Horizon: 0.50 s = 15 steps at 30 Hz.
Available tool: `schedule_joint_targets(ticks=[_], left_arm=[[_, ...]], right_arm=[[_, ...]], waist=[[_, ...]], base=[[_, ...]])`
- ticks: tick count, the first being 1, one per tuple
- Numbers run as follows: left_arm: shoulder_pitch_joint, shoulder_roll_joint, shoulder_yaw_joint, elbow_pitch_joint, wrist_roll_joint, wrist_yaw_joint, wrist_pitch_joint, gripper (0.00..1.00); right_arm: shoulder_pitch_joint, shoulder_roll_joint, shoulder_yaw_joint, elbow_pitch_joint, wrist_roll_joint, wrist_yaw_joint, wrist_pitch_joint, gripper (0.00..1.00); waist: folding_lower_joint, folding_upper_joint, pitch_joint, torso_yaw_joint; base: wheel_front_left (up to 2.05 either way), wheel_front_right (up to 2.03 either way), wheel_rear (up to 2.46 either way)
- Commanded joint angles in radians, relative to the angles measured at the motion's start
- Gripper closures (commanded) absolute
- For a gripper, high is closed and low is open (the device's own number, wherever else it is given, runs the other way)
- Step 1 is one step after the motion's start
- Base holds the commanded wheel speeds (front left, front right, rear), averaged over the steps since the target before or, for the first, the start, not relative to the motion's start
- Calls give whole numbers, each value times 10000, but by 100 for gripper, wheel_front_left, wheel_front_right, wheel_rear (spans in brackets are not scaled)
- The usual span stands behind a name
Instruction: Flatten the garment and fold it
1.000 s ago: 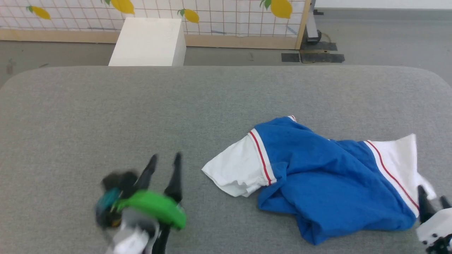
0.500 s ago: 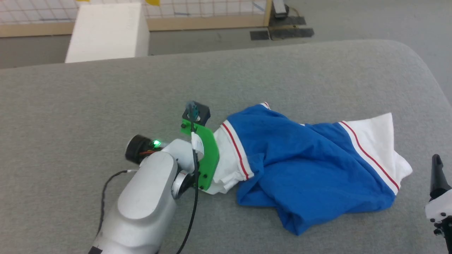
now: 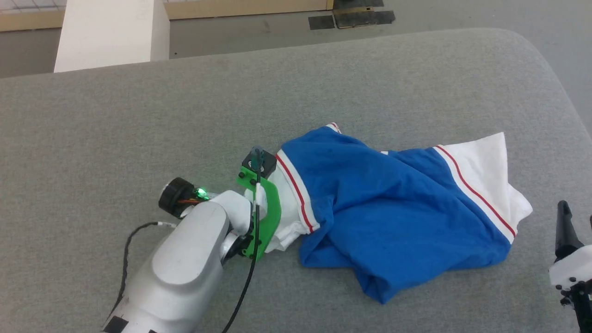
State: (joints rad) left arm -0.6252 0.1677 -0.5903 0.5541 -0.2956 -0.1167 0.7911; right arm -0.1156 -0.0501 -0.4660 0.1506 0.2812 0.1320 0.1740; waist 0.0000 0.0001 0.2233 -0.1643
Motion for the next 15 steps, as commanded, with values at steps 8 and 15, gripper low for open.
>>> schedule_joint_targets(ticks=[8,15], left_arm=[[974,-130,1928,-571,-1504,815,-3063,100],[2306,12,2940,-2973,-2116,1372,-4416,100]], right_arm=[[-547,-1,346,-729,-396,-13,191,0],[-1773,-246,1822,-1248,-2044,-13,3095,0]], waist=[[0,-1,-90,306],[0,-1,131,338]], base=[[0,0,0],[0,0,0]])
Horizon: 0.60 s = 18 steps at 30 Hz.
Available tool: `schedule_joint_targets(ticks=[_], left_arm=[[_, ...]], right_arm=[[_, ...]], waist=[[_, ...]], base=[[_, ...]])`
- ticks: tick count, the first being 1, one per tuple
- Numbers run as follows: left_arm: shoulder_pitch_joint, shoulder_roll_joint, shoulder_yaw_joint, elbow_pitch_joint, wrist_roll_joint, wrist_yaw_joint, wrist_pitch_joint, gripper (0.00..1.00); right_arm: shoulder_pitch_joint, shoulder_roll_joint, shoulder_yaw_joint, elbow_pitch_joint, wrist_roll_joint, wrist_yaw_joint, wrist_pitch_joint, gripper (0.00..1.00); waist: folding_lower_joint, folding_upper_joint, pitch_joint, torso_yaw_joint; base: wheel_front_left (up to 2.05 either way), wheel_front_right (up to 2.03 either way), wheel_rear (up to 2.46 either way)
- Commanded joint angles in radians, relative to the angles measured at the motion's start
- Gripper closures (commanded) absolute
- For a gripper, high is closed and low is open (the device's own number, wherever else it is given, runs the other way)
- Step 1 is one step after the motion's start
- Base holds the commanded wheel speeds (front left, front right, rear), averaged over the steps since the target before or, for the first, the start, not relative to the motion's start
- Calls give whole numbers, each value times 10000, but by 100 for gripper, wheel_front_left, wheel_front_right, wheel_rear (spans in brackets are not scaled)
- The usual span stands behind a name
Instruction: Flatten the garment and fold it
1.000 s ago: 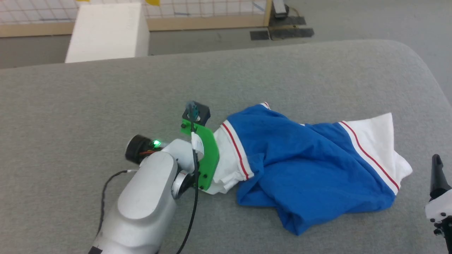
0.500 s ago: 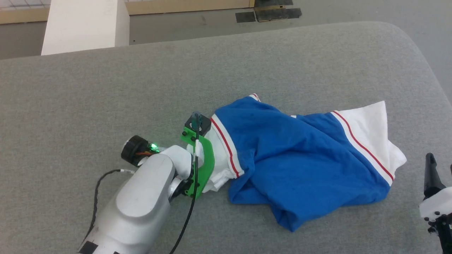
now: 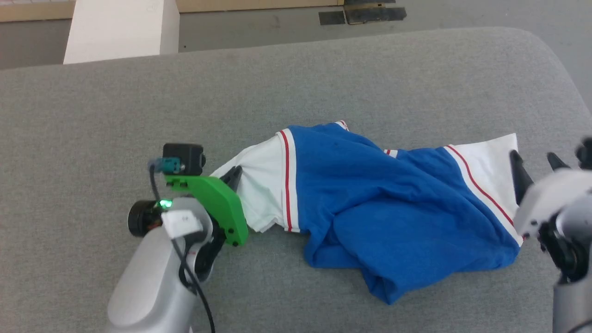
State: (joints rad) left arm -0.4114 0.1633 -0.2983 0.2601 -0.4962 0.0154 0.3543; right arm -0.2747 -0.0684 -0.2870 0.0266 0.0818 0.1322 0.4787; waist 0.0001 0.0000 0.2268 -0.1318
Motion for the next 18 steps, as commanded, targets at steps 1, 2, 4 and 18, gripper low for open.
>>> schedule_joint_targets(ticks=[1,2,4,18], left_arm=[[367,50,38,-357,-142,102,-83,100],[601,51,21,-725,-161,150,-83,100],[959,8,-3,-1376,-231,226,-83,100],[1575,-55,-433,-3308,-248,376,143,100]], right_arm=[[-401,-184,198,106,-246,-15,520,0],[-646,-426,478,278,-569,-15,1078,0],[-1167,-803,893,636,-986,-15,1872,0],[-2570,-1678,2137,3809,-1767,-15,3649,0]], waist=[[-1,0,173,49],[-1,0,254,95],[-1,0,454,178],[-1,0,1567,883]], base=[[0,0,0],[0,0,0],[0,0,0],[0,0,0]])
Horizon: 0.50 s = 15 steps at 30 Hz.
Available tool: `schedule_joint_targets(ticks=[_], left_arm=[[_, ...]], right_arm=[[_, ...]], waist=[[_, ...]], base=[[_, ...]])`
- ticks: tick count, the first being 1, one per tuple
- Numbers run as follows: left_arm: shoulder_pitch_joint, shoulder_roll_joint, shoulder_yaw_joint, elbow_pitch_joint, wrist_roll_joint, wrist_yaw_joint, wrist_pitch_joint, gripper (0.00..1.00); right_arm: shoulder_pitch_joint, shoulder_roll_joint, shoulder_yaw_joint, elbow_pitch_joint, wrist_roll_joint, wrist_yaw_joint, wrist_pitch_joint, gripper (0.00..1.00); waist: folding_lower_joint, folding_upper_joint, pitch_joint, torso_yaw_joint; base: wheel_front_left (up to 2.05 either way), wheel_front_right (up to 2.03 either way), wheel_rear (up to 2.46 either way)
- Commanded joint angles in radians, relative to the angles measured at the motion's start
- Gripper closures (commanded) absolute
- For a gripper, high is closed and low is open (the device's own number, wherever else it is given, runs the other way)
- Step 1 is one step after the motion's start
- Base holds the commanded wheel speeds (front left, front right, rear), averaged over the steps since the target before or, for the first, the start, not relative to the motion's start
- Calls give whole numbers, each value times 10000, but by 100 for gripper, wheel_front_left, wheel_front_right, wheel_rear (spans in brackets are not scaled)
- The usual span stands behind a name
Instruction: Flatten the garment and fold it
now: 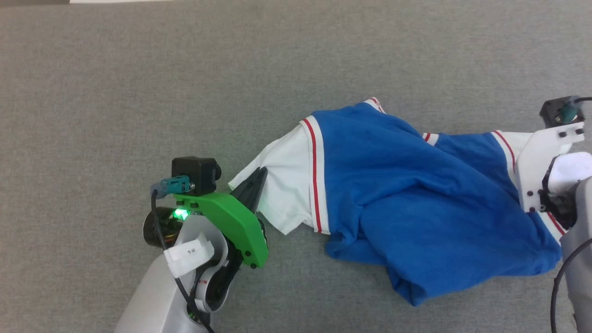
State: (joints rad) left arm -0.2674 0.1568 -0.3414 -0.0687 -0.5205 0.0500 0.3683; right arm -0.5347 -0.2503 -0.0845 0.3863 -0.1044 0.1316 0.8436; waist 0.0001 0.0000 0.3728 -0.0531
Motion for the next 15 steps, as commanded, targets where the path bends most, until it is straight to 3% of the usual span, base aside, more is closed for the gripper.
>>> schedule_joint_targets(ticks=[1,2,3,4,5,15], left_arm=[[147,5,-5,-7,-17,26,-21,100],[163,-3,-4,15,-39,23,-38,100],[180,-10,-4,42,-62,17,-62,100],[191,-13,-7,65,-74,12,-82,100],[204,-13,-6,96,-84,10,-106,100],[85,-51,411,125,-399,-155,-938,100]], right_arm=[[29,141,155,305,220,-9,-90,0],[46,162,176,434,370,-9,-73,27],[48,195,168,556,585,-9,-75,76],[43,176,190,615,703,-9,-122,83],[43,139,214,688,854,-9,-143,100],[-528,-133,-175,-217,2540,-9,-1244,100]], waist=[[-1,0,126,99],[-1,0,124,96],[-1,0,114,92],[-1,0,103,90],[-1,0,82,80],[-1,0,-811,-224]], base=[[0,0,0],[0,0,0],[0,0,0],[0,0,0],[0,0,0],[0,0,0]])
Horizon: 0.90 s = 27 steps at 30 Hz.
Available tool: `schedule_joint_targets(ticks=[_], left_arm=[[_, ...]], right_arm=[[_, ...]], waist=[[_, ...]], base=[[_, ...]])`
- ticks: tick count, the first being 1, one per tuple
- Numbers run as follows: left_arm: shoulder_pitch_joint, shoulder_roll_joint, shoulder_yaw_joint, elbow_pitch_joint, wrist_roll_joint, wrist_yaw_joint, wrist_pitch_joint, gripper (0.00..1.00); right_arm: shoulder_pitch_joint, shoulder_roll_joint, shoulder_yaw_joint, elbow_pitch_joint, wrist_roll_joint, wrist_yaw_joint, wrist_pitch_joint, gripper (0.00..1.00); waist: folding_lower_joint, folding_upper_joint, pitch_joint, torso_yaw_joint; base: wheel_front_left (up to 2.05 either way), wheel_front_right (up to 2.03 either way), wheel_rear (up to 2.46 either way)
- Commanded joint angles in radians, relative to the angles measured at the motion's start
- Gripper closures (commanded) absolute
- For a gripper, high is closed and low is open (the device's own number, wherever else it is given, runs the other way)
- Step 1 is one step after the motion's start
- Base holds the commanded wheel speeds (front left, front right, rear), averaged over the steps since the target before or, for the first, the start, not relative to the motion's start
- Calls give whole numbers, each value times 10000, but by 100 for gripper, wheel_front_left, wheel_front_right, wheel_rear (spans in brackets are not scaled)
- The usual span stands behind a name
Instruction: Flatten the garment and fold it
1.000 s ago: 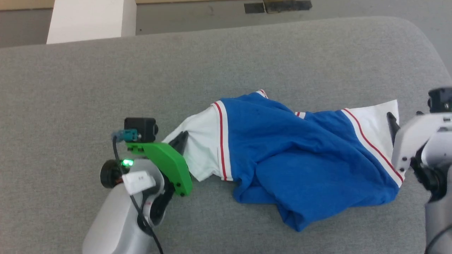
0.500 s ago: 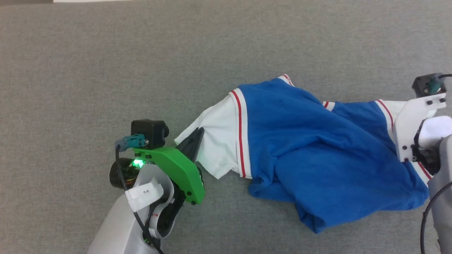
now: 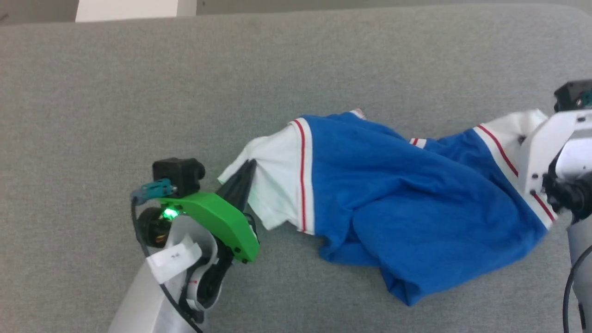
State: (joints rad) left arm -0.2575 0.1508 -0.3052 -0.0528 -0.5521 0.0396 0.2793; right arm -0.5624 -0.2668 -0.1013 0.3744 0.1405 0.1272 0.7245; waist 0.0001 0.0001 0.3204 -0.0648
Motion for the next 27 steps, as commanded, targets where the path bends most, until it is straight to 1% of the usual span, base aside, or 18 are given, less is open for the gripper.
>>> schedule_joint_targets(ticks=[1,6,8,11,12,16,18,19,23,26,27], left_arm=[[-115,66,127,-45,-101,-90,-95,100],[-1254,746,721,-42,40,-231,-96,100],[-1943,997,953,68,10,-330,16,100],[-3064,1581,1093,531,323,-456,355,100],[-3507,1898,1044,773,618,-508,528,100],[-5152,2533,1033,1685,1132,-704,866,100],[-6055,3004,912,2226,1628,-870,922,100],[-6559,3131,936,2540,1761,-895,892,100],[-8334,3512,865,3532,2412,-877,733,100],[-9563,3576,805,4076,2841,-784,252,100],[-10003,3601,789,4288,2999,-714,111,100]], right_arm=[[-334,78,-53,-256,334,35,-27,100],[-1151,591,-599,-1056,1966,35,510,100],[-1562,739,-702,-1252,2360,35,796,100],[-2242,827,-659,-1507,2507,35,948,100],[-2560,956,-760,-1492,2565,35,1000,100],[-3913,1391,-1105,-1169,2377,35,1100,100],[-4714,1671,-1439,-867,2117,35,962,100],[-5163,1807,-1605,-671,1962,35,827,100],[-6784,2082,-1982,61,1199,35,-32,100],[-7948,2150,-2221,619,952,35,-811,100],[-8382,2156,-2117,853,999,35,-1123,100]], waist=[[-1,-1,-394,-117],[-1,-1,-977,-120],[-1,-1,-1165,-47],[-1,-1,-1366,56],[-1,-1,-1398,79],[-1,-1,-1288,155],[-1,-1,-1137,137],[-1,-1,-1046,123],[-1,-1,-602,66],[-1,-1,-255,15],[-1,-1,-128,-20]], base=[[0,0,0],[0,0,0],[0,0,0],[0,0,0],[0,0,0],[0,0,0],[0,0,0],[0,0,0],[0,0,0],[0,0,0],[0,0,0]])
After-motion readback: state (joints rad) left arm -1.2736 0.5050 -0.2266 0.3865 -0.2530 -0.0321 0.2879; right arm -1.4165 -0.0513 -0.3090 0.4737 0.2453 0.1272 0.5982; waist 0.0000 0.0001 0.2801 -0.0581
